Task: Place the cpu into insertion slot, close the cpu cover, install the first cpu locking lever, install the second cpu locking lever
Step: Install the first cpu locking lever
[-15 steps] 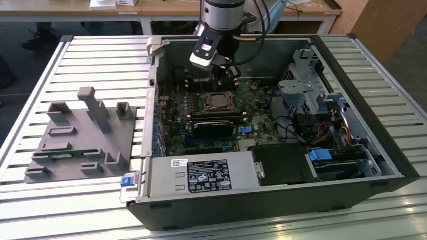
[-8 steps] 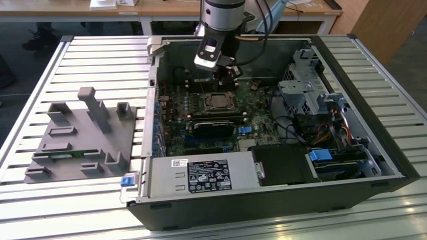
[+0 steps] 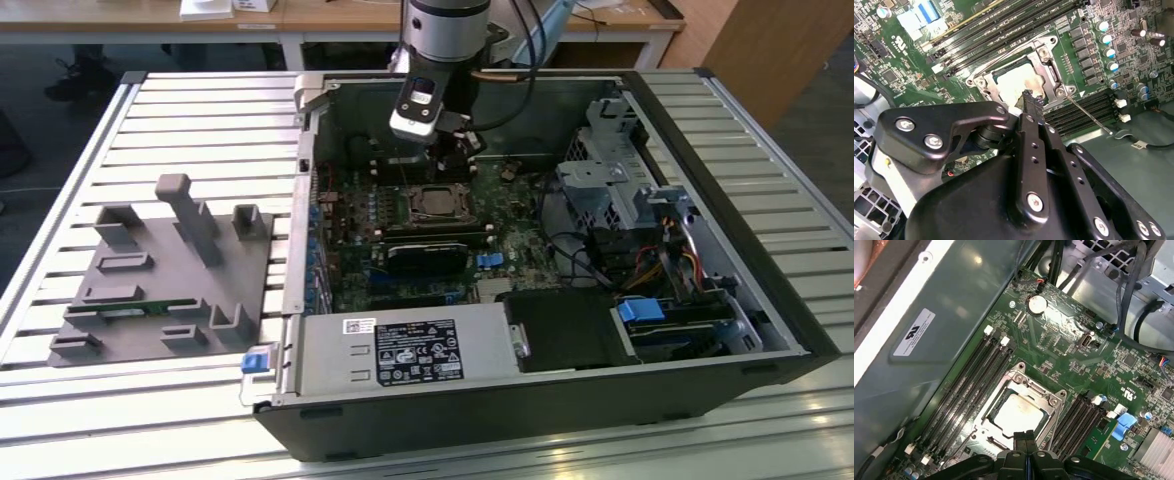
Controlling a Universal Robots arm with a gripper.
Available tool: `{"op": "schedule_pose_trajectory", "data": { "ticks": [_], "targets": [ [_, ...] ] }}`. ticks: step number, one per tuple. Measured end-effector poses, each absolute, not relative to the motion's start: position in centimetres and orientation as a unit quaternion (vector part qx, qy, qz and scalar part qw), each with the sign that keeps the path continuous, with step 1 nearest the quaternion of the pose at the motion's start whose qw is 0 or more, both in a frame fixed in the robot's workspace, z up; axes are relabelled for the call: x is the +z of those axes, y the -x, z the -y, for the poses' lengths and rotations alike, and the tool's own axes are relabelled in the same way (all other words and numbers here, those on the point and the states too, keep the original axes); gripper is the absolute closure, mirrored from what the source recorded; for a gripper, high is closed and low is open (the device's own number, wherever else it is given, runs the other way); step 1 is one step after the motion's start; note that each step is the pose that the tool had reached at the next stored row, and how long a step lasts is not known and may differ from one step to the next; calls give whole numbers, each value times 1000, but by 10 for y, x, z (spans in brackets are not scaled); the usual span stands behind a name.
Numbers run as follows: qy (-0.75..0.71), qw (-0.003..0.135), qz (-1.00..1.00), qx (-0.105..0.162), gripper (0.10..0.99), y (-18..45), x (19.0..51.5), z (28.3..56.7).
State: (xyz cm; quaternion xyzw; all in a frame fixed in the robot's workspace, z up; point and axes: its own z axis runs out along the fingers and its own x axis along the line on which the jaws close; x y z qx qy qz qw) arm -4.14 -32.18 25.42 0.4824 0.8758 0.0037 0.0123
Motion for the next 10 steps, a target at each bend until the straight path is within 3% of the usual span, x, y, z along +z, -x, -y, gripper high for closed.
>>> {"op": "schedule_pose_trajectory", "data": {
  "ticks": [10],
  "targets": [
    [-443, 12, -897, 4, 980, 41, 260, 322]
  ]
}}
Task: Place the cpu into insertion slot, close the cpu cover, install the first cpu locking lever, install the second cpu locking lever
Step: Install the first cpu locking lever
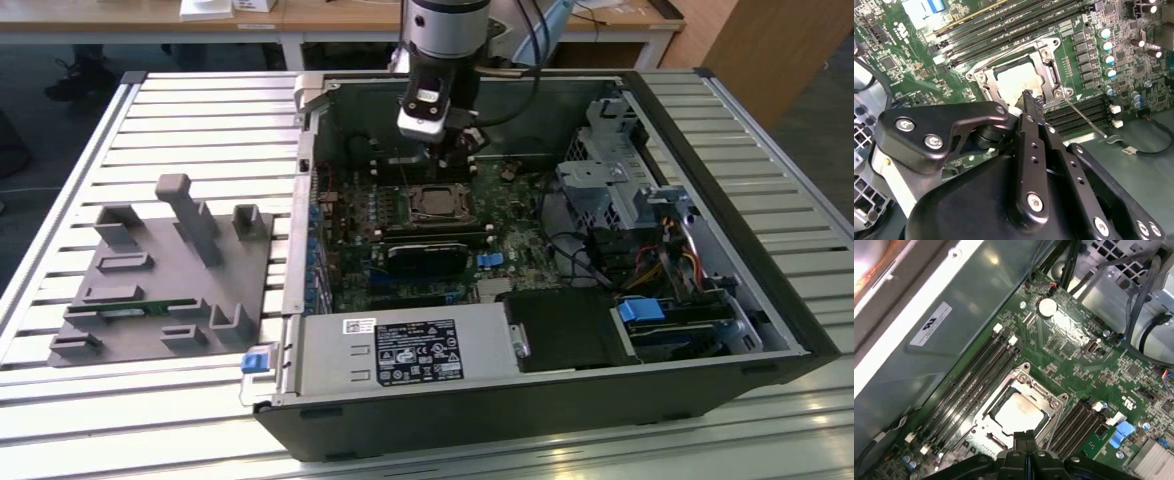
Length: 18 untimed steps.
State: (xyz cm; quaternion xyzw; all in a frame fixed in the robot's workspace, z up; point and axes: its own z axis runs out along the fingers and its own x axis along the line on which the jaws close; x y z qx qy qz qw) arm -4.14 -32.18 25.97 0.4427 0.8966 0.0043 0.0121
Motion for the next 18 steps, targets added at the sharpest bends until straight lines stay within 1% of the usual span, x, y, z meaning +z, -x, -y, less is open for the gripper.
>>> {"op": "schedule_pose_trajectory", "data": {
  "ticks": [4, 18],
  "targets": [
    [-438, 12, -899, 4, 980, 41, 262, 322],
    [-321, 12, -947, 6, 980, 41, 262, 322]
  ]
}}
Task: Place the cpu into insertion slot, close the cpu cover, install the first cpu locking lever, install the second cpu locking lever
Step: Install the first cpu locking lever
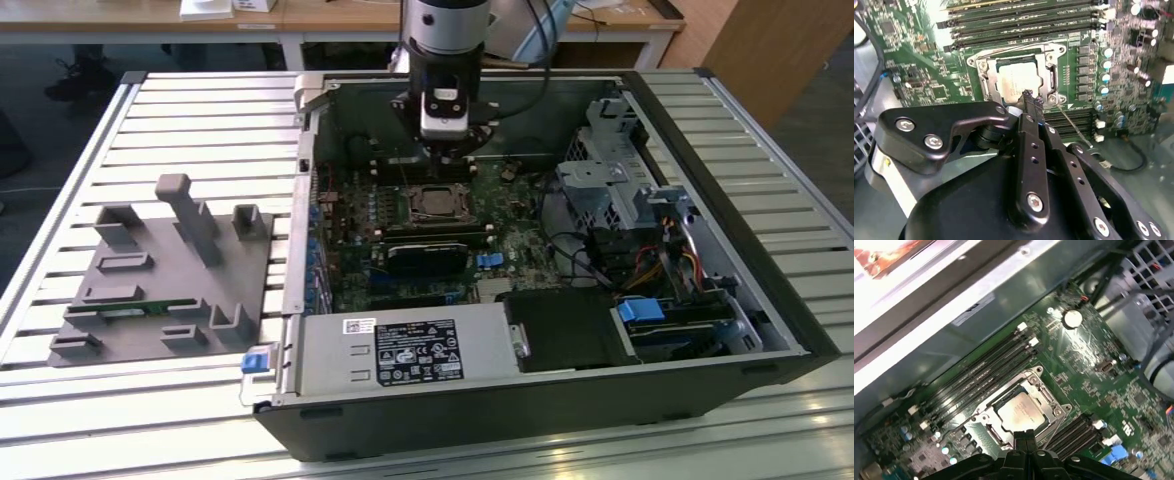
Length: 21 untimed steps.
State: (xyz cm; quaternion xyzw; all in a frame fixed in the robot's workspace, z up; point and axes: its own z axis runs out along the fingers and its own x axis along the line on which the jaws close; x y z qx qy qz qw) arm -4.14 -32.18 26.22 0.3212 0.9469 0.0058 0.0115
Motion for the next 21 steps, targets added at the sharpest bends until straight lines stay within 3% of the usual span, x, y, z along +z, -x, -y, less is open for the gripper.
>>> {"op": "schedule_pose_trajectory", "data": {
  "ticks": [21],
  "targets": [
    [-148, 10, -989, 8, 980, 41, 262, 322]
  ]
}}
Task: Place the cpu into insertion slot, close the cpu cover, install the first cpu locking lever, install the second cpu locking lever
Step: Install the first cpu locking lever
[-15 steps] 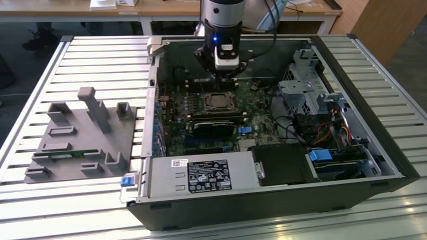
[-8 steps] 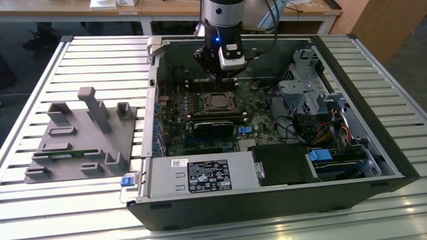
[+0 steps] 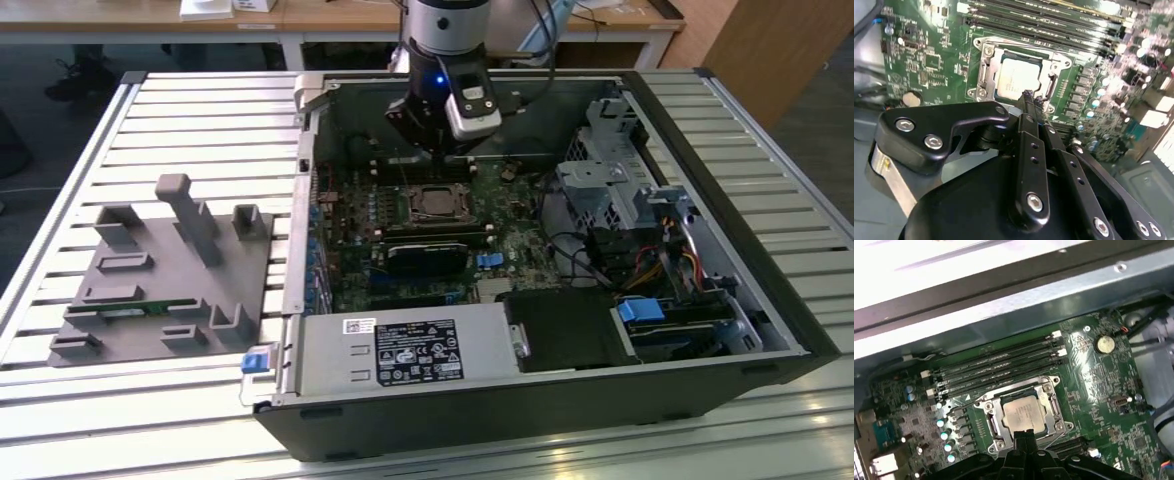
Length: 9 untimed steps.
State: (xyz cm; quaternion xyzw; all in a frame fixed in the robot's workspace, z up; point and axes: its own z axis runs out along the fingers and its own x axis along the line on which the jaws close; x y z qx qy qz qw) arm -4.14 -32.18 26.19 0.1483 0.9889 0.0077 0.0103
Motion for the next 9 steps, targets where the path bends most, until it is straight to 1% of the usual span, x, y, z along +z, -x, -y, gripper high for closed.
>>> {"op": "schedule_pose_trajectory", "data": {
  "ticks": [9],
  "targets": [
    [-71, 10, -997, 9, 980, 41, 262, 322]
  ]
}}
